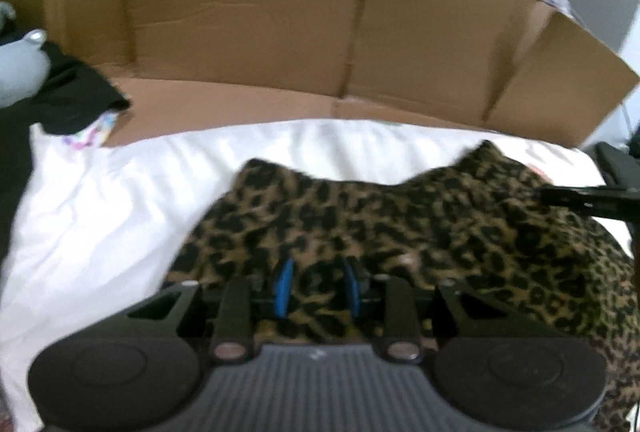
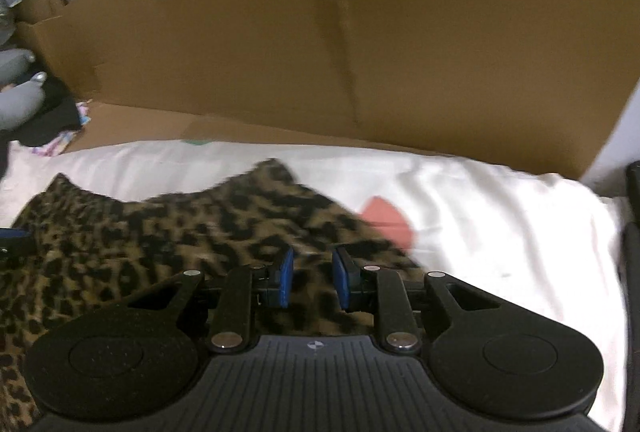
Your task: Fold clothes
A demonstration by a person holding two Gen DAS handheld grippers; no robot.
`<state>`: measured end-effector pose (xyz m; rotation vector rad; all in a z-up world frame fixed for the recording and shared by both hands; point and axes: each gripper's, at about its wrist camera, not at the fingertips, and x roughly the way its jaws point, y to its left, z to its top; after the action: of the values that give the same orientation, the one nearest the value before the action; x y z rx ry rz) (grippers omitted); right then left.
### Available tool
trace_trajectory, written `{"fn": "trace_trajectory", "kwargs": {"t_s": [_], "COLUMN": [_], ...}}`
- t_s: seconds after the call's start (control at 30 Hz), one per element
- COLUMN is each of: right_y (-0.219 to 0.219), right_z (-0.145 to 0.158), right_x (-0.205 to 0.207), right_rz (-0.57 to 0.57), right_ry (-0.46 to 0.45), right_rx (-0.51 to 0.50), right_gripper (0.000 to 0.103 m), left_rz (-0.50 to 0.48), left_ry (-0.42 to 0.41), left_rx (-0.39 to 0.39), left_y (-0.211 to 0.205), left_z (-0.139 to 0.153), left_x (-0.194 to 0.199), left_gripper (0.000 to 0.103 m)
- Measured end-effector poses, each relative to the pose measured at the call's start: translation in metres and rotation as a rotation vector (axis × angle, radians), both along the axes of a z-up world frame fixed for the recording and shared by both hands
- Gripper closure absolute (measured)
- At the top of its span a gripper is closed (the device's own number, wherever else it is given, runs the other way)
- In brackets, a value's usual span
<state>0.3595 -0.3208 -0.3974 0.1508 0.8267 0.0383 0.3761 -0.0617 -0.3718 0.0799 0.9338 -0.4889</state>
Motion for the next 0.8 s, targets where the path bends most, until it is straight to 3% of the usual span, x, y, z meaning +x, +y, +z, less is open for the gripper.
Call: {"fn": "trace_trajectory", "kwargs": {"t_s": [0.13,0.23,0.43,0.6,0.7,0.8], "right_y": [0.025,0.043,0.044,0.039,0.034,0.028], "right_z": [-0.008,-0.018,-0.022,-0.023,-0.019,-0.014], "right_x": [0.010,0.014,0.027,0.036,0.029,0.021], "right_rz": [-0.057,-0.071,-0.107,-0.071,-0.109,-0.155], "right_ry": [0.045,0.076,0.117,0.125,0.098,0.068], "right_rx": [0.073,0.020,-0.009,-0.034,-0.026,-0.018], "right_gripper": [0.070,0.070,0.070,0.071,0.076,0.075], "left_rz": [-0.075,-0.071,-0.057,-0.052,-0.042,-0.041], "left_ry": [0.012,0.022,0.016,0.013,0.015,0.014], "left_rx": [-0.005,0.066,0.099,0.125,0.103,0.089], "left_y": [-0.012,-0.021,-0.029,-0.027,-0.012,0.006], "left_z": [-0.007,-0.021,-0.033,-0.025,-0.017,-0.005], "left_x": [-0.001,0.004,0.008,0.004,-0.002,-0.017], "left_gripper": [0.054,0.054,0.052,0.055,0.056,0.056]}}
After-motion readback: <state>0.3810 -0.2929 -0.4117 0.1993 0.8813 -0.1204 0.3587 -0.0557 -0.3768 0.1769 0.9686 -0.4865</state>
